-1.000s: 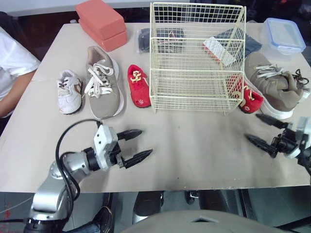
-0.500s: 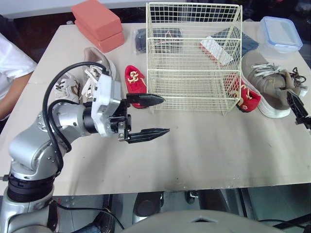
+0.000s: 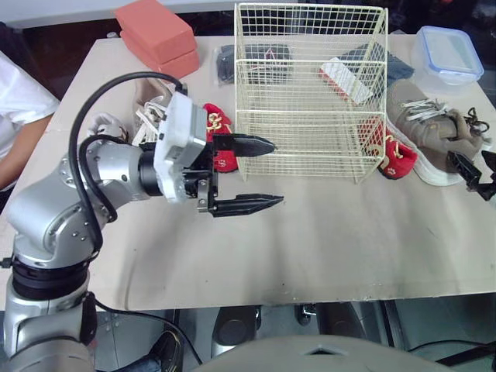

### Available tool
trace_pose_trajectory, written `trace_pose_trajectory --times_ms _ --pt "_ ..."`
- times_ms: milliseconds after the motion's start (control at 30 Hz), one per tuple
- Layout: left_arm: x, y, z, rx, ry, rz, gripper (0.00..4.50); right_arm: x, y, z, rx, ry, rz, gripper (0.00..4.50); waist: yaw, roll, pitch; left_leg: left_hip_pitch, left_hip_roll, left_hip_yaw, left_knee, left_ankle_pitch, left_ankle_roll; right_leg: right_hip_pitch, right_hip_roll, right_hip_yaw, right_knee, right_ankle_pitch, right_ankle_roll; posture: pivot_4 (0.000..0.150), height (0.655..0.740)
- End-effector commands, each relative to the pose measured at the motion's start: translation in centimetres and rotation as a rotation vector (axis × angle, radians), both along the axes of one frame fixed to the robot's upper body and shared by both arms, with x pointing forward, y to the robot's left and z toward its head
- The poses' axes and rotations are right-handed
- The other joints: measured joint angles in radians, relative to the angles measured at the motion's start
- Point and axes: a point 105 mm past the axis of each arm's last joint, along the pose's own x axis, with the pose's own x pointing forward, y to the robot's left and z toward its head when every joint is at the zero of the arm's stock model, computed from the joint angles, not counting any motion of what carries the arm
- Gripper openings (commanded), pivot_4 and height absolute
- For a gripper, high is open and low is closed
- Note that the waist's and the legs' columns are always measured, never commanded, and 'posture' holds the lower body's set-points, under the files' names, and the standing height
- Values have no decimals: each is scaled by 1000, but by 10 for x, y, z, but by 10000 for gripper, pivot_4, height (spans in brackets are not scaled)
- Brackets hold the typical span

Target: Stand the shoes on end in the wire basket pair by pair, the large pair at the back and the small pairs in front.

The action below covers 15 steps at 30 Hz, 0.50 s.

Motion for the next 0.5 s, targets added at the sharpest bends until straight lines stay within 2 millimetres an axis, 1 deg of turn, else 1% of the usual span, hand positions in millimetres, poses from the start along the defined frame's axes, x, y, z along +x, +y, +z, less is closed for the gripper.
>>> trace_pose_trajectory --times_ms 33,67,100,167,233,300,333,433,467,500 --pt "2 -9 8 -17 -77 23 44210 4 3 5 -10 8 42 45000 0 0 0 0 0 0 0 0 0 0 0 0 0 0 0 1500 6860" --pt "3 -10 9 -23 -82 27 44210 5 5 5 -7 10 50 45000 -1 0 0 0 0 0 0 0 0 0 0 0 0 0 0 1500 6860" --pt "5 -11 10 -27 -90 33 45000 5 6 5 -10 9 58 40774 -1 0 0 0 0 0 1 0 0 0 0 1 0 0 0 1500 6860" --pt "8 -13 12 -34 -112 47 45000 5 8 6 -15 3 70 37471 0 0 0 0 0 0 1 0 -1 0 0 0 0 0 0 1500 6860" --pt "12 -15 14 -42 -131 58 45000 5 9 7 -22 -8 75 29949 0 0 0 0 0 0 1 1 -1 0 0 0 0 0 0 1500 6860" --pt "13 -15 14 -45 -140 58 45000 4 10 9 -30 -19 80 20228 -3 -1 0 0 0 1 1 1 -2 1 0 1 0 0 0 1500 6860" --pt "13 -15 14 -46 -142 58 45000 4 10 10 -34 -27 80 17199 -5 -1 0 1 0 1 1 1 -2 1 0 1 0 0 0 1500 6860" --pt "14 -16 14 -49 -143 54 45000 2 11 15 -40 -59 73 4457 -3 -1 0 1 0 1 1 1 -2 0 1 1 0 0 0 1500 6860" --pt "15 -16 14 -50 -144 54 45000 1 10 17 -46 -73 63 1502 -2 -1 0 1 0 1 1 1 -2 0 1 1 1 0 0 1500 6860" --pt "16 -16 14 -48 -146 59 45000 0 8 21 -52 -93 43 329 -1 -1 0 1 0 1 1 1 -3 0 1 1 0 0 0 1500 6860"
